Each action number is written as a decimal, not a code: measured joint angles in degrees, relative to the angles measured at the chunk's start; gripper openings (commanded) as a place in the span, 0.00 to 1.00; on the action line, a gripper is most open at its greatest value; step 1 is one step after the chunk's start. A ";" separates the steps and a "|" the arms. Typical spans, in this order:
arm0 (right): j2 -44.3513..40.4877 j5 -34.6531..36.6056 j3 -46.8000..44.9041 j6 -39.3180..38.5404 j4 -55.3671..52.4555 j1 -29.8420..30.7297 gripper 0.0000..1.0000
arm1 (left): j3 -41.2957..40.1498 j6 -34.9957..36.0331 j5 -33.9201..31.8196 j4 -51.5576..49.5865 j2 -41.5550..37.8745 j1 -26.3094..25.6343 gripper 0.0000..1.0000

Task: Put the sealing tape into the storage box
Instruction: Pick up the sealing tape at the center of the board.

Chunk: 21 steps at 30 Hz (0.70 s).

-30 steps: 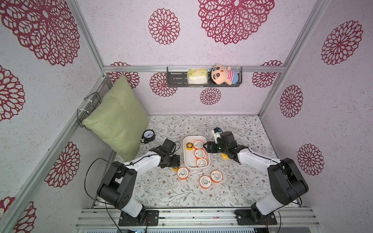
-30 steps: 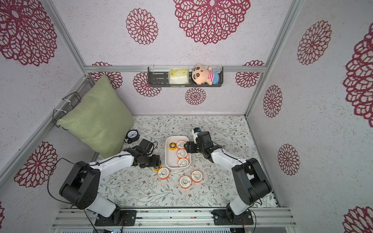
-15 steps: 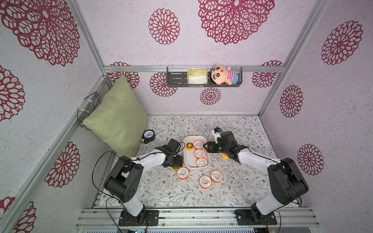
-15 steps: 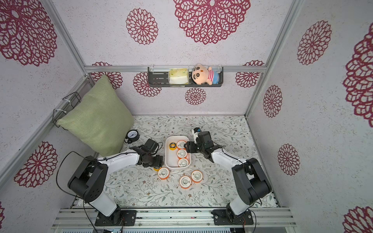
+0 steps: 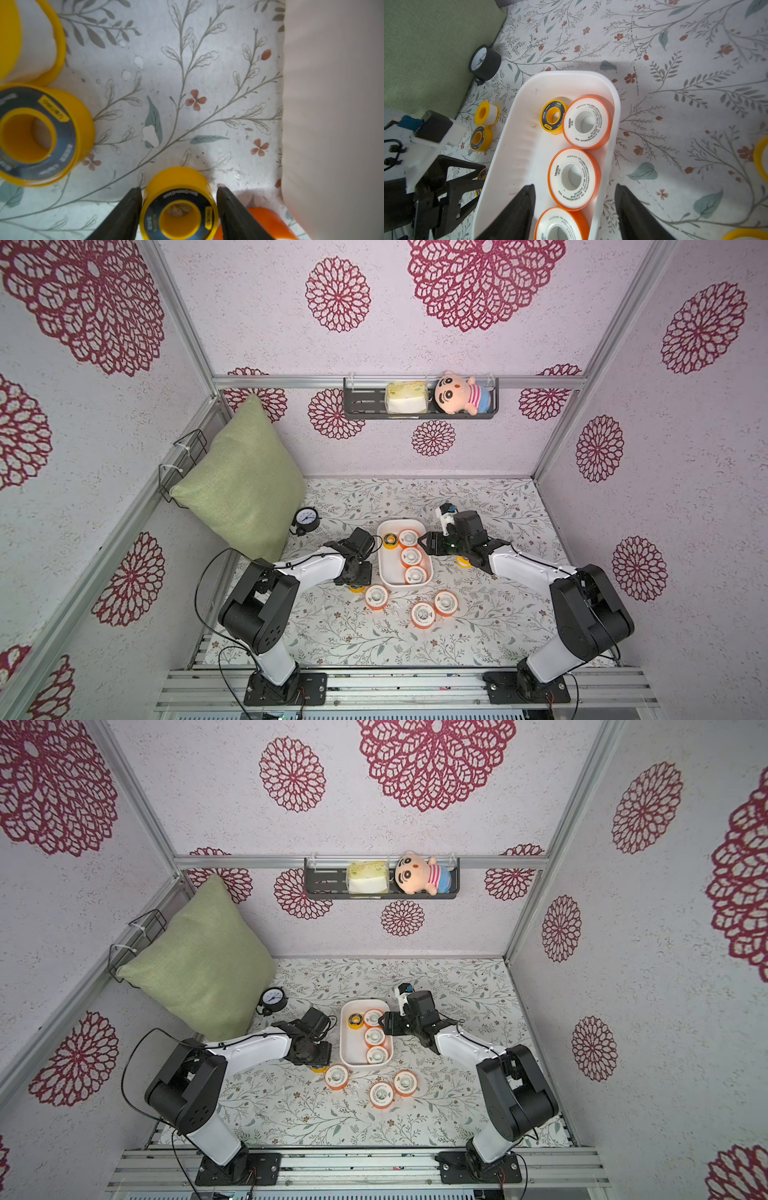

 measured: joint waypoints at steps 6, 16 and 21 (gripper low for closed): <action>0.55 -0.11 0.00 0.00 -0.02 0.00 0.67 | 0.00 -0.02 -0.09 -0.39 -0.13 -0.02 0.72; 1.11 -0.26 0.00 0.04 -0.02 0.00 0.67 | -0.11 -0.39 0.09 -2.12 -0.76 -0.02 0.70; 1.29 -0.44 0.00 0.09 -0.02 0.00 0.67 | -0.31 -0.68 0.09 -2.84 -0.76 -0.02 0.66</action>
